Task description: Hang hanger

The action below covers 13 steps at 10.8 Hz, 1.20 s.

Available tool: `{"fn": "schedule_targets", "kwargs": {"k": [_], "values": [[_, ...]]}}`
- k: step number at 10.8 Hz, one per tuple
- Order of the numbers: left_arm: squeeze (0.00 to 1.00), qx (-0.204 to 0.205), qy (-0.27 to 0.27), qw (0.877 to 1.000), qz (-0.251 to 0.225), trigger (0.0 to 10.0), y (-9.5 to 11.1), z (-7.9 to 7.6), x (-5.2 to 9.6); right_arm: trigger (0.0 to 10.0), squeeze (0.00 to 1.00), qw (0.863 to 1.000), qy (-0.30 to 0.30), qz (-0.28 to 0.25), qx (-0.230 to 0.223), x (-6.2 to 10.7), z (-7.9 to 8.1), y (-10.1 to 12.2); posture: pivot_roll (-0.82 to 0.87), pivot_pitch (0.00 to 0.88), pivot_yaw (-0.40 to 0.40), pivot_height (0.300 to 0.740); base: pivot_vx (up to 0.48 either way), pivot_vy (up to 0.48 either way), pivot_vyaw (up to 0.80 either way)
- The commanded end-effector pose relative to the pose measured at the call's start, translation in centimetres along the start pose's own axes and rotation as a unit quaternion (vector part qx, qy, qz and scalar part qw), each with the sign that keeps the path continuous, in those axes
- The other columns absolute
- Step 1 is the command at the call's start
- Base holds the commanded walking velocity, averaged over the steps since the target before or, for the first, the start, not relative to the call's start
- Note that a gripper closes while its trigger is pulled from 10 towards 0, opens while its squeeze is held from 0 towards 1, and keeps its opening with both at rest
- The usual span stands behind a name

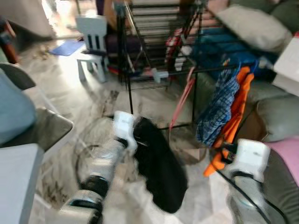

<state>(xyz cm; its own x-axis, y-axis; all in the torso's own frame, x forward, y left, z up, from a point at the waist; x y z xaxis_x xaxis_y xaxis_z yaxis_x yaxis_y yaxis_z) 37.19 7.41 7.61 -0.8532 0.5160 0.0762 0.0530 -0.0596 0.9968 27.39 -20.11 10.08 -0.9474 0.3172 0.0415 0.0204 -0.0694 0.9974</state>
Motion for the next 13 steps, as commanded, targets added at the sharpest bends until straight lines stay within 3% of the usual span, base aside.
{"fn": "schedule_targets", "kwargs": {"k": [1, 10, 13], "values": [[0.00, -0.006, -0.019, 1.000, -0.017, 10.0, 1.0, -1.3, -0.8, 10.0, 0.00, 1.000, -0.013, 0.001, 0.004, -0.1, -0.9, -0.1, -0.05, 0.000, -0.034, 0.740, 0.394, 0.274, 0.00], [0.00, -0.017, -0.032, 0.999, -0.003, 10.0, 0.5, -2.4, -1.1, 10.0, 0.00, 1.000, -0.006, 0.007, -0.001, -0.5, -0.6, -0.5, -0.04, 0.000, -0.030, 0.740, 0.459, 0.027, 0.00], [0.00, -0.011, -0.026, 1.000, -0.006, 10.0, 0.6, -2.3, -1.2, 10.0, 0.00, 0.999, 0.031, 0.032, -0.008, -0.4, 0.5, -1.3, -0.04, 0.000, -0.032, 0.740, 0.000, 0.000, 0.00]]}}
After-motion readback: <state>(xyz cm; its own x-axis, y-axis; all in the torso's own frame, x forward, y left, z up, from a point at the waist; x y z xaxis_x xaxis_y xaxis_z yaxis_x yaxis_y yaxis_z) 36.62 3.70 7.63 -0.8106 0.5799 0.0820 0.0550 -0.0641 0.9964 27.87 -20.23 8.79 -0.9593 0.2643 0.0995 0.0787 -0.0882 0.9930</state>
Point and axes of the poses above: a point about 5 cm out from each wrist's last joint towards the gripper, its own x axis pointing back from the gripper into the wrist, its own y axis along the axis of the wrist's last joint, z = x × y, the point moved 4 cm from there along -x, pointing out of the wrist towards the gripper, and after that the axes turned 9 degrees about -x, right-handed, at the moved point
